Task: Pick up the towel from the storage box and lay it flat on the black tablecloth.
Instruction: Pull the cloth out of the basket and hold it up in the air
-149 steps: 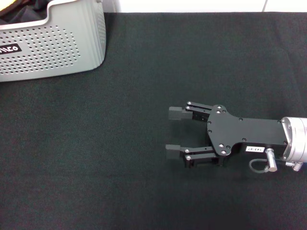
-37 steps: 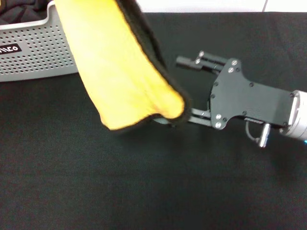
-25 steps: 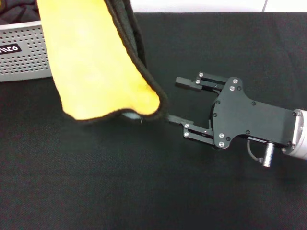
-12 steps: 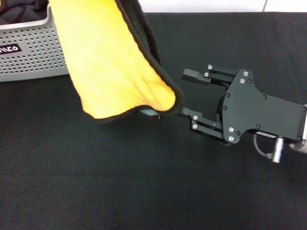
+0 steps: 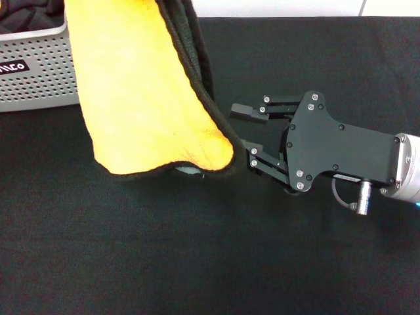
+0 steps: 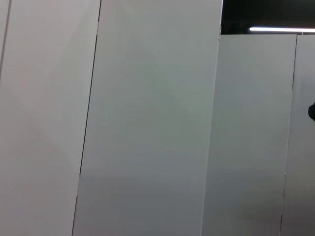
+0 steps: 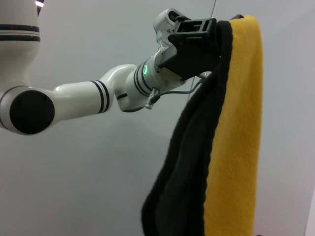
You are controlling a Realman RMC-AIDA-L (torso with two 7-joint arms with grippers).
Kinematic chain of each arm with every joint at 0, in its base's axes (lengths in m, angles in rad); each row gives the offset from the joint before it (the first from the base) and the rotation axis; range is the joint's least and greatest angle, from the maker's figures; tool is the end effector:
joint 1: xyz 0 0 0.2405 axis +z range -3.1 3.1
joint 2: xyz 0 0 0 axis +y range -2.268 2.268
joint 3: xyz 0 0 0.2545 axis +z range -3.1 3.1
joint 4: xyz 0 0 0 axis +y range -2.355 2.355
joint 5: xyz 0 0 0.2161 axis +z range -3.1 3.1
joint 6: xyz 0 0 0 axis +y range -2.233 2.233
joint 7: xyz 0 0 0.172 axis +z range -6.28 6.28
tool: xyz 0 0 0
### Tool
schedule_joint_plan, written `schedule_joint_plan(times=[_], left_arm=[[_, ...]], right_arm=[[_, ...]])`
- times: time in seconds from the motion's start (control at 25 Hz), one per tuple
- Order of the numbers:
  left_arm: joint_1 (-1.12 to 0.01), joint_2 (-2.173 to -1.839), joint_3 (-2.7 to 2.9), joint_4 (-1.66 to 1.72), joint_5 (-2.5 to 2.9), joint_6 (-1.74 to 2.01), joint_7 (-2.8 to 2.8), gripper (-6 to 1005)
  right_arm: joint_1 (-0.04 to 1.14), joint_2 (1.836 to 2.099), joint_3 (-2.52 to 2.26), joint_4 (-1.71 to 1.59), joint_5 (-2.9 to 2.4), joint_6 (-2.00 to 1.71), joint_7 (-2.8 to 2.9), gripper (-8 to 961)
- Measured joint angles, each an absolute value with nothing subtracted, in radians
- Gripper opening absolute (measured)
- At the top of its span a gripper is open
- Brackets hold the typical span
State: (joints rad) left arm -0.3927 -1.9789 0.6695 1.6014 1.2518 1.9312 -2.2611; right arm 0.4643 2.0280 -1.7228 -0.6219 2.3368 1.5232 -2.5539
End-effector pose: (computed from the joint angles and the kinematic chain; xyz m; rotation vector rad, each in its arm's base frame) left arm -0.0961 0.2728 0.1851 -2.7115 -0.2530 -1.2230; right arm 0.1406 0.3009 -0.0624 -2.5161 -0.4051 1.2956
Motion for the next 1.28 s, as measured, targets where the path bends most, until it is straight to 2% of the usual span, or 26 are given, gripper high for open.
schedule_joint_plan(times=[0.24, 0.8, 1.28], left_arm=[[-0.392, -1.98, 0.669, 1.601, 1.252, 1.931, -2.257, 7], [-0.392, -1.984, 0.669, 1.601, 1.252, 1.93, -2.249, 6], [-0.393, -1.994, 0.669, 1.601, 1.244, 1.93, -2.249, 6]], right_arm=[[0.447, 2.028, -1.723, -0.621, 2.337, 1.557, -2.551, 297], [0.41, 2.028, -1.728, -0.621, 2.349, 1.627, -2.544, 280], [0.481, 2.028, -1.742, -0.584, 2.349, 1.599, -2.538, 261]])
